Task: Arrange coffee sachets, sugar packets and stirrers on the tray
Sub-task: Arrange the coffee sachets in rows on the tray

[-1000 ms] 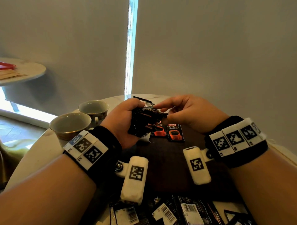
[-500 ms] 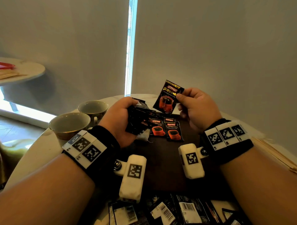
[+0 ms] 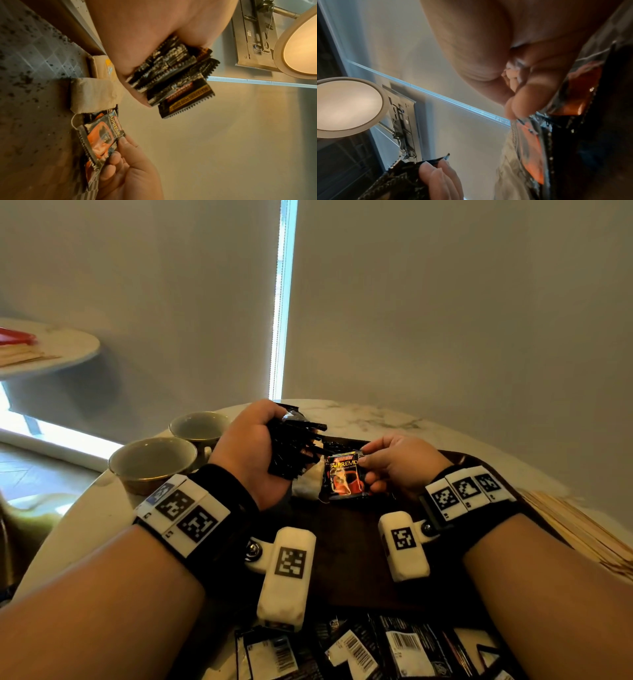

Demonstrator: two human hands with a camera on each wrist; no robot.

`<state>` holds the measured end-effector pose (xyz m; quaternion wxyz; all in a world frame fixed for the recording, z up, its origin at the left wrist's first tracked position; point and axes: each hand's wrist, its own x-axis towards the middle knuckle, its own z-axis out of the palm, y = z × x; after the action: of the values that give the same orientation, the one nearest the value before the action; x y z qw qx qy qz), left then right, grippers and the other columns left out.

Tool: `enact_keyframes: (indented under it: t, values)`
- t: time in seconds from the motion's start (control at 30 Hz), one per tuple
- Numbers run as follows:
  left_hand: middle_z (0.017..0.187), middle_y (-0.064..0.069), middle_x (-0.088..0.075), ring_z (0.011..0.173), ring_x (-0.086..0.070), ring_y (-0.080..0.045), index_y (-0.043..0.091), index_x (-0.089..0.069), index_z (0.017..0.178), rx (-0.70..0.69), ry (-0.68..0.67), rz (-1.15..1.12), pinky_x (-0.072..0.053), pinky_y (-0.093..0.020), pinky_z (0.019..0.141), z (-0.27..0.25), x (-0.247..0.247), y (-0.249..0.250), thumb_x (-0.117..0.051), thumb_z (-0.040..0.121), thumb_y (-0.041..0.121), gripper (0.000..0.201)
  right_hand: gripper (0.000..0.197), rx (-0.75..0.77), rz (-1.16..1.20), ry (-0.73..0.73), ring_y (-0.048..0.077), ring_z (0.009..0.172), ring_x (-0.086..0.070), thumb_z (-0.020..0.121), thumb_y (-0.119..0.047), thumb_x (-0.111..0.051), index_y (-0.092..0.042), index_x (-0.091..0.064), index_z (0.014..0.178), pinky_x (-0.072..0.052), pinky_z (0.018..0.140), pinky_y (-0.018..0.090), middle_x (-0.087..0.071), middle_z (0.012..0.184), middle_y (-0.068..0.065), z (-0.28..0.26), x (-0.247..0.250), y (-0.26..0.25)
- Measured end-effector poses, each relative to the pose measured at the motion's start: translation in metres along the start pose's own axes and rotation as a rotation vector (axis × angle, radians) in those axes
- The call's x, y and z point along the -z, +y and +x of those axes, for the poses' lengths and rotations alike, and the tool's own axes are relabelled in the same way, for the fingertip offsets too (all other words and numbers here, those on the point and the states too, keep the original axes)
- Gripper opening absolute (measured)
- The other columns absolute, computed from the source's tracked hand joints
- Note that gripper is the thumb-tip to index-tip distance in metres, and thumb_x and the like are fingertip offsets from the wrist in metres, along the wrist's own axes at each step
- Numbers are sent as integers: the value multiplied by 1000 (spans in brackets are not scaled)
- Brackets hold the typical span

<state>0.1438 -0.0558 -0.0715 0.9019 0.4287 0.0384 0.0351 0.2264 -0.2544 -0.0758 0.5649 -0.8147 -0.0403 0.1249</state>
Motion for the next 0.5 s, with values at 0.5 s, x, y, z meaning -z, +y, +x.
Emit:
enact_keyframes:
  t: [0.5]
  values:
    - [90, -10, -60, 70, -63, -23, 9, -53, 106, 14, -18, 19, -56, -35, 64, -2, 1, 1, -49, 93, 22, 19, 21, -31, 69, -18, 23, 63, -72, 89, 5, -67, 0, -62, 109, -59, 53, 29, -73, 84, 19, -1, -4, -1]
